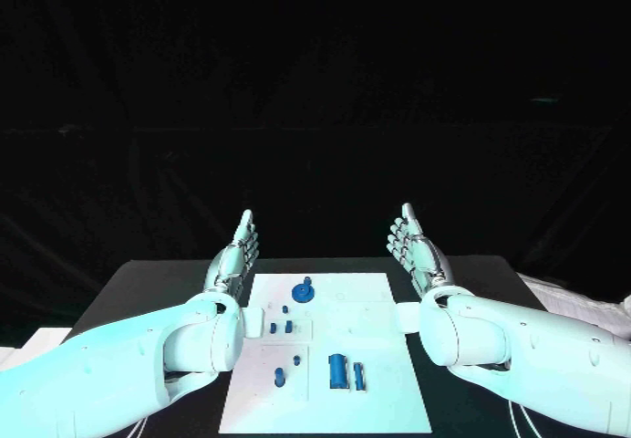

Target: Assemble the parts on the task board

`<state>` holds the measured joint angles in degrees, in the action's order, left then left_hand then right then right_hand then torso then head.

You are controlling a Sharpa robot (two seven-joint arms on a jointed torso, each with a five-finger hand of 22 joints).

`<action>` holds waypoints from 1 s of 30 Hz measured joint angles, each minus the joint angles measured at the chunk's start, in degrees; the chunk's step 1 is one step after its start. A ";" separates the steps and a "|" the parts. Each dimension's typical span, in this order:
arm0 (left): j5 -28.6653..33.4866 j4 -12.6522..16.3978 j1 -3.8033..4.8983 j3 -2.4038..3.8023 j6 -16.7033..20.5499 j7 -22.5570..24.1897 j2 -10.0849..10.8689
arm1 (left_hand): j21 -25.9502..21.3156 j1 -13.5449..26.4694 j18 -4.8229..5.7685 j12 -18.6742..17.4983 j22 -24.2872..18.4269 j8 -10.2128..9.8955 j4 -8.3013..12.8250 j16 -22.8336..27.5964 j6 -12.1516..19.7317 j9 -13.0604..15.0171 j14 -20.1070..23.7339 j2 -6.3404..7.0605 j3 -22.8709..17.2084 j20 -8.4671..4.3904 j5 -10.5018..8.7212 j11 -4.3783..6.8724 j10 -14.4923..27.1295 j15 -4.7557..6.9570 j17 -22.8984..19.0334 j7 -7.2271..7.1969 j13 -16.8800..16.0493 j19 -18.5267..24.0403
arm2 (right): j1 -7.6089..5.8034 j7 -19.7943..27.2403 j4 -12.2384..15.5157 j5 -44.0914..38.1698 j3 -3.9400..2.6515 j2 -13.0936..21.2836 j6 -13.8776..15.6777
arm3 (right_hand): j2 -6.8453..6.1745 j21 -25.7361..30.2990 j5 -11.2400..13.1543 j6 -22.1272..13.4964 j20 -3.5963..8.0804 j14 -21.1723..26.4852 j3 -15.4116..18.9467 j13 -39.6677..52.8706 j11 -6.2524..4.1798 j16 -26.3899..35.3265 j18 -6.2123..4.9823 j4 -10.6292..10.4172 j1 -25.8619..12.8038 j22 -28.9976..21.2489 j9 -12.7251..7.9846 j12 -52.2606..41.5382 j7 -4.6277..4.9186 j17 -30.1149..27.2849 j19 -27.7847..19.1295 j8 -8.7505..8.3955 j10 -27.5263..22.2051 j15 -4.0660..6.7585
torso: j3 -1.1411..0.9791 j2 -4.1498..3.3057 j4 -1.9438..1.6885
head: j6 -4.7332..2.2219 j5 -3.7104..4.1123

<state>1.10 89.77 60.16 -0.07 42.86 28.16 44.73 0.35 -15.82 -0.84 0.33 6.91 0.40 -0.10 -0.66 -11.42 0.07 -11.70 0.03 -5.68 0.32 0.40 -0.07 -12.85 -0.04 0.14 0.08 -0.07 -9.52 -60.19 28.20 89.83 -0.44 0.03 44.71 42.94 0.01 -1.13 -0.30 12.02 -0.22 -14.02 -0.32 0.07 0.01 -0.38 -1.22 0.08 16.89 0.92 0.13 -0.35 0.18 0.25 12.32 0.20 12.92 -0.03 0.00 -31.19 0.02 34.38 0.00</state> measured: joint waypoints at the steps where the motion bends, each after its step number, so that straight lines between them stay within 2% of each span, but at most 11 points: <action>1: -0.05 0.00 0.00 0.00 0.13 0.06 0.00 | 0.00 0.66 0.01 0.00 -0.27 0.00 0.13 0.00 0.43 0.00 0.51 -0.01 0.22 0.00 0.00 0.00 0.55 0.00 0.00 -0.01 0.00 0.44 | 0.00 0.08 0.00 0.08 0.00 0.00 0.15 | 0.00 0.22 0.00 -0.46 0.04 0.46 0.00 0.00 0.06 0.00 0.01 0.00 -0.65 -0.14 -0.01 0.00 -0.05 -0.02 -0.45 0.00 -0.50 0.04 | 0.00 0.00 0.00 | 0.00 0.00; 7: -0.28 0.01 0.00 0.00 0.72 0.34 0.00 | 0.00 3.89 0.01 0.00 -2.30 0.00 0.09 0.24 2.80 0.00 2.90 -0.05 3.47 -0.25 -0.21 0.06 3.18 0.08 -0.06 -0.06 0.00 2.31 | 0.00 0.43 0.01 0.45 0.00 0.00 0.79 | -0.03 0.68 0.00 -2.92 0.13 3.37 0.00 0.00 0.00 0.00 -0.01 0.00 -4.06 -0.59 -0.06 0.00 -0.11 -0.12 -2.99 0.00 -3.10 0.03 | 0.00 0.01 -0.02 | 0.00 0.00; 13: -0.39 0.02 0.00 0.00 0.95 0.45 0.00 | 0.00 6.39 0.00 0.00 -5.21 0.00 0.13 0.24 4.59 0.00 4.72 -0.19 4.71 -0.21 -0.21 -0.01 5.27 -0.09 -0.08 -0.11 -0.01 3.69 | 0.01 0.59 0.02 0.62 0.00 0.00 1.09 | 0.01 0.71 0.00 -4.78 0.18 5.66 0.00 0.00 -0.04 0.00 -0.02 0.00 -6.85 -0.76 -0.06 0.00 -0.16 -0.17 -4.93 0.00 -5.07 0.11 | 0.00 0.01 -0.02 | 0.00 0.00; 15: -0.41 0.03 0.00 0.00 1.00 0.48 0.00 | 0.01 9.08 -0.01 0.00 -6.50 -0.21 0.11 0.45 6.55 0.01 6.74 -0.06 5.38 -0.31 -0.21 0.06 7.30 -0.03 -0.08 -0.07 -0.01 6.71 | 0.01 0.63 0.02 0.66 0.00 0.00 1.15 | -0.09 0.71 0.00 -5.26 0.29 6.38 0.00 0.00 0.00 0.00 -0.01 0.00 -7.50 -0.80 -0.06 0.00 -0.06 -0.17 -5.44 0.00 -5.78 0.03 | 0.00 0.01 -0.02 | 0.00 0.00; 16: -0.42 0.03 -0.01 0.00 1.02 0.49 0.00 | 0.01 10.23 -0.01 0.00 -6.72 -0.21 0.12 0.45 9.57 0.01 9.79 -0.04 5.51 -0.31 -0.21 0.08 9.81 0.02 -0.08 -0.08 -0.01 8.38 | 0.01 0.65 0.03 0.68 0.00 0.00 1.18 | -0.05 0.91 0.00 -6.48 0.26 7.80 0.00 0.00 0.02 0.00 0.50 0.00 -9.24 -0.83 -0.06 0.00 -0.12 -0.17 -6.72 0.00 -7.10 0.00 | 0.00 0.01 -0.02 | 0.00 0.01; 17: -0.43 0.03 -0.01 0.00 1.04 0.50 0.00 | 0.01 12.82 -0.01 0.00 -6.78 -0.21 0.12 0.46 10.61 0.01 10.87 -0.06 5.51 -0.32 -0.21 0.12 11.63 0.04 -0.07 -0.10 -0.01 8.98 | 0.01 0.66 0.03 0.69 0.00 0.00 1.20 | -0.04 0.93 0.00 -8.83 0.19 8.84 0.00 0.00 0.00 0.00 0.86 0.00 -10.55 -0.84 -0.06 0.00 -0.17 -0.17 -8.99 0.00 -8.02 0.02 | 0.00 0.01 -0.02 | -0.01 0.01; 18: -0.43 0.03 -0.01 0.00 1.06 0.51 0.00 | 0.01 14.80 -0.01 0.00 -6.81 -0.21 0.12 0.45 11.07 0.01 11.38 -0.03 5.51 -0.31 -0.21 0.10 12.33 0.04 -0.07 -0.13 -0.01 9.31 | 0.01 0.68 0.03 0.70 0.00 0.00 1.22 | -0.04 0.93 0.00 -10.92 0.24 12.28 0.00 0.01 -0.01 0.00 0.88 0.00 -11.78 -0.85 -0.06 0.00 -0.17 -0.17 -11.22 0.00 -11.29 0.02 | 0.01 0.01 -0.02 | -0.01 0.01; 19: -0.43 0.03 -0.01 0.00 1.08 0.52 0.01 | 0.01 15.38 -0.01 0.00 -6.84 -0.21 0.12 0.45 11.12 0.01 11.40 0.01 5.51 -0.31 -0.21 0.08 12.54 0.04 -0.08 -0.10 -0.01 9.31 | 0.01 0.69 0.03 0.72 0.00 0.00 1.24 | -0.02 0.93 0.00 -11.53 0.26 13.20 0.00 0.01 0.00 0.00 0.88 0.00 -14.10 -0.86 -0.06 0.00 -0.15 -0.17 -11.80 0.00 -12.21 0.05 | 0.01 0.01 -0.02 | -0.01 0.01; 21: -0.43 0.03 -0.01 0.00 1.09 0.53 0.01 | 0.01 15.39 -0.01 0.00 -6.86 -0.21 0.12 0.45 11.12 0.01 11.40 -0.04 5.51 -0.31 -0.21 0.08 12.54 0.04 -0.07 -0.10 -0.02 9.32 | 0.01 0.71 0.03 0.74 0.00 0.00 1.27 | 0.00 0.93 0.00 -11.81 0.21 13.73 0.00 0.01 -0.04 0.00 0.88 0.00 -16.42 -0.87 -0.06 0.00 -0.20 -0.17 -12.05 0.00 -12.64 0.04 | 0.00 0.01 -0.02 | -0.01 0.01; 30: -0.46 0.03 -0.01 0.00 1.13 0.58 0.01 | 0.01 15.38 -0.01 0.00 -6.86 -0.21 0.12 0.45 11.12 0.01 11.39 -0.03 5.50 -0.31 -0.21 0.08 12.54 0.03 -0.07 -0.09 -0.03 9.31 | 0.01 0.76 0.03 0.79 0.00 0.00 1.33 | -0.02 0.93 -0.01 -11.81 0.21 13.73 0.00 0.02 -0.04 0.00 0.88 0.00 -16.57 -0.87 -0.04 0.00 -0.19 -0.16 -12.05 0.00 -12.64 0.04 | 0.00 0.02 -0.02 | -0.01 0.01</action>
<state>0.64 89.81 60.15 -0.06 43.99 28.74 44.74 0.36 -0.44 -0.85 0.33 0.05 0.19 0.02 -0.20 -0.30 0.08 -0.32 0.00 -0.17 0.02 0.19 0.00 -0.31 -0.01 0.07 -0.01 -0.09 -0.21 -60.18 28.96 89.86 0.35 0.03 44.71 44.27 -0.01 -0.20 -0.30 0.21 -0.01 -0.29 -0.32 0.09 -0.03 -0.38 -0.34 0.08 0.32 0.05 0.08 -0.35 -0.02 0.09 0.27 0.20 0.28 0.01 0.00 -31.17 0.00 34.37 0.01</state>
